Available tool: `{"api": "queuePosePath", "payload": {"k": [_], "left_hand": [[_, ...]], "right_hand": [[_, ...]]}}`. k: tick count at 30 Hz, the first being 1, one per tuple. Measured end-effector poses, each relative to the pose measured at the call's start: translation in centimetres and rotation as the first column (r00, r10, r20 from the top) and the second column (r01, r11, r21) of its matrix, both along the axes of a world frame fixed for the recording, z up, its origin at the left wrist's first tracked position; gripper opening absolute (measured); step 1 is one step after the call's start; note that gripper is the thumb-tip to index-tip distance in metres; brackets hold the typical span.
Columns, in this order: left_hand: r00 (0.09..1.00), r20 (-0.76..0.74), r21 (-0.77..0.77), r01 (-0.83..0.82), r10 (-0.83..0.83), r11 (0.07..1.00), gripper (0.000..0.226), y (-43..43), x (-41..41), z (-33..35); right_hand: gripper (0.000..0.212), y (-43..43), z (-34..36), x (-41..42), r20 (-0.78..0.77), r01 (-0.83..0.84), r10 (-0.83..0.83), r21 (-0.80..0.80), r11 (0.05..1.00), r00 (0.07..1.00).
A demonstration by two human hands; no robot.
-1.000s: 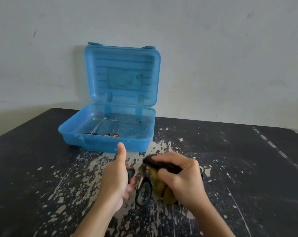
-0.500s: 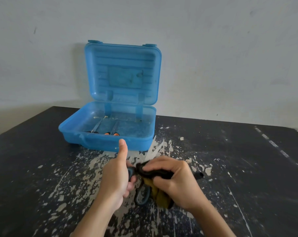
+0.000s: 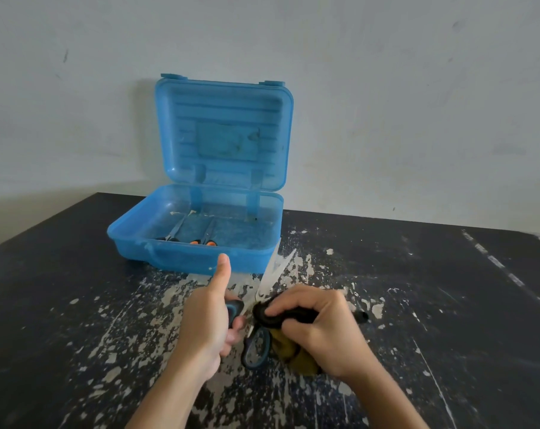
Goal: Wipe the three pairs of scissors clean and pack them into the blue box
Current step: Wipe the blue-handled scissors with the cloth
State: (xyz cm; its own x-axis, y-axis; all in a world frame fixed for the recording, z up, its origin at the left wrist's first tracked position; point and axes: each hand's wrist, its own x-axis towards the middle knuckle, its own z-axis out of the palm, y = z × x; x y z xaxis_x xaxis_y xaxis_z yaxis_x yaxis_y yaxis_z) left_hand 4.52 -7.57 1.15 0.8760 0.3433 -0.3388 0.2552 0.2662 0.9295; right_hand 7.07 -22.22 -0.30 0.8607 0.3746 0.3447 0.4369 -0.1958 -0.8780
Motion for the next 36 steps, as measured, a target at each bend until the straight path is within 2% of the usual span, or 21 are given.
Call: {"api": "queuePosePath", "payload": {"k": [3,5,10,13,16,20,22,24,29,32,34,36], "left_hand": [[1.0,0.006,0.005,0.005,-0.005,1.0,0.069,-0.2,0.1,-0.2],[1.0,0.009,0.011,0.026,-0.026,1.0,0.064,-0.5,0.1,-0.2],[1.0,0.022,0.011,0.011,-0.011,1.0,0.056,-0.1,0.1,-0.1],[0.999,0.05,-0.016,0.004,-0.003,1.0,0.048,0.0,0.2,0.0],[0.998,0.067,-0.013,-0.003,0.004,1.0,0.04,-0.1,0.2,-0.2],[0.997,0.078,-0.002,0.019,-0.019,1.0,0.026,-0.1,0.3,-0.4],[0.995,0.092,0.014,0.046,-0.047,0.999,0.024,-0.1,0.4,-0.5],[0.99,0.112,0.06,0.075,-0.082,0.995,0.025,-0.1,0.4,-0.7],[0.986,0.076,0.17,0.136,-0.151,0.976,0.038,0.4,0.4,-0.6],[0.988,0.037,0.219,0.137,-0.149,0.966,0.049,0.7,0.4,-0.7],[0.99,0.016,0.25,0.13,-0.138,0.96,0.047,0.8,0.4,-0.6],[0.99,0.003,0.287,0.136,-0.143,0.948,0.046,1.0,0.5,-0.6]], "right_hand": [[0.03,-0.7,0.4,0.4,-0.035,0.038,-0.033,0.142,0.989,0.999],[0.034,-0.6,0.4,0.5,-0.011,0.092,-0.091,0.154,0.984,0.996],[0.028,-0.6,0.4,0.3,-0.063,-0.021,0.017,-0.058,0.998,0.998],[0.025,-1.5,0.5,0.9,-0.079,0.116,-0.117,-0.021,0.993,0.99],[0.023,-1.8,0.3,1.1,0.013,0.199,-0.198,-0.043,0.979,0.98],[0.01,-1.1,0.6,0.2,0.118,0.038,-0.01,-0.238,0.97,0.993],[0.018,-0.8,0.2,0.2,0.232,0.065,0.022,-0.363,0.93,0.973],[0.021,-0.5,0.0,0.2,0.253,0.107,0.0,-0.407,0.907,0.968],[0.008,-0.8,0.2,0.5,0.147,0.167,-0.126,-0.31,0.936,0.981],[0.007,-1.2,0.4,0.5,0.064,0.139,-0.127,-0.266,0.954,0.99],[0.006,-1.5,0.6,0.7,-0.018,0.117,-0.122,-0.181,0.977,0.992],[0.01,-1.8,0.3,1.2,-0.065,0.21,-0.213,-0.048,0.977,0.975]]}}
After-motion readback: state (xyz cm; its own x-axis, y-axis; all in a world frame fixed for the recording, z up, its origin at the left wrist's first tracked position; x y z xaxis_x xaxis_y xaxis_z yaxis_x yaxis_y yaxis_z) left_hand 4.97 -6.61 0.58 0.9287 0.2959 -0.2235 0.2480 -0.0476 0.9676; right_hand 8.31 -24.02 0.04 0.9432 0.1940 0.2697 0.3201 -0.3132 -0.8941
